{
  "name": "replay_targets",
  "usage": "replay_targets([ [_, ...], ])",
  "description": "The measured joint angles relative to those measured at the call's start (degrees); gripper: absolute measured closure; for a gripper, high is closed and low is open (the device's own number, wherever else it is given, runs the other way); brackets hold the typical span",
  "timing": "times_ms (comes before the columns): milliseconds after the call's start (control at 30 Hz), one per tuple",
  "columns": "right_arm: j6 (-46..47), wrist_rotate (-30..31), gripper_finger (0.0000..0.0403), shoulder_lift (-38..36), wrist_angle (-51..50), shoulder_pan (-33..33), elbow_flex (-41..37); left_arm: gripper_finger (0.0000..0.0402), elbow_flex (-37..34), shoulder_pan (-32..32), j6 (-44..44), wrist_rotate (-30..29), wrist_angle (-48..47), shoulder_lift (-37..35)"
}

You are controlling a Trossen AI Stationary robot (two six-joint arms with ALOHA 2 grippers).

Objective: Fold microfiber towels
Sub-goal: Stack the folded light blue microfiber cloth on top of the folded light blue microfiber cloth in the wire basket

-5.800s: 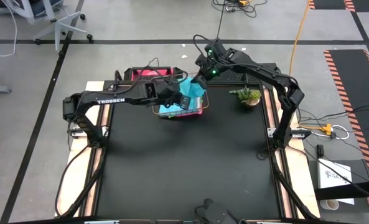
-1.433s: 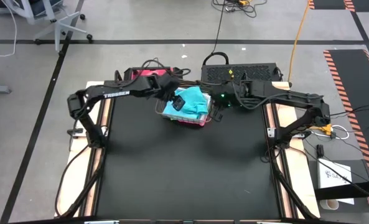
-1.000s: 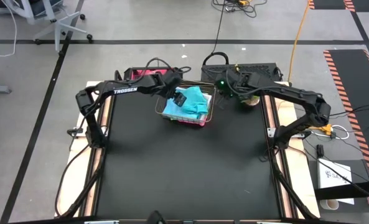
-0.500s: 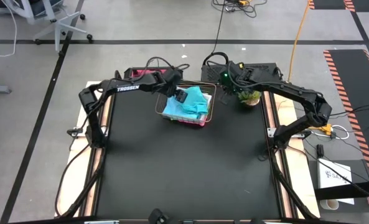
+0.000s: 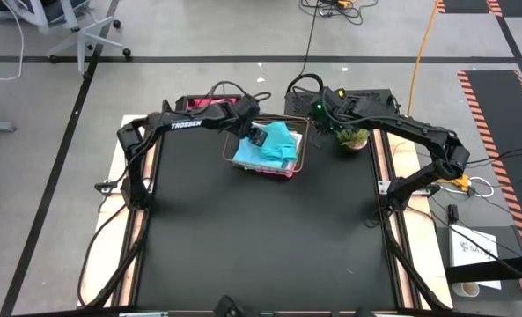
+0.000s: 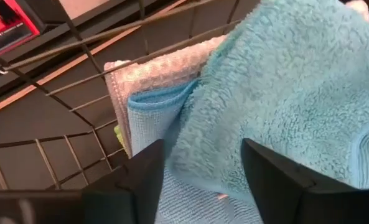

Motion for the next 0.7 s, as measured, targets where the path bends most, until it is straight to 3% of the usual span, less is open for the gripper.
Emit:
replay_targets([
  [167,0.16,0.0,0.0391,0.0,0.07,0.02,0.0,0.0262,0.31,-1.14,0.99,0.38,-0.57,-0.11],
  [533,0.16,0.04,0.0392,-0.02,0.37,0.02,0.0,0.039,0.31,-2.44,4.31,-1.41,-0.21,-0.13],
  [700,-0.27,0.03,0.0392,-0.02,0.36,0.02,0.0,0.0393,0.33,-2.83,1.43,-0.24,-4.78,-0.29],
])
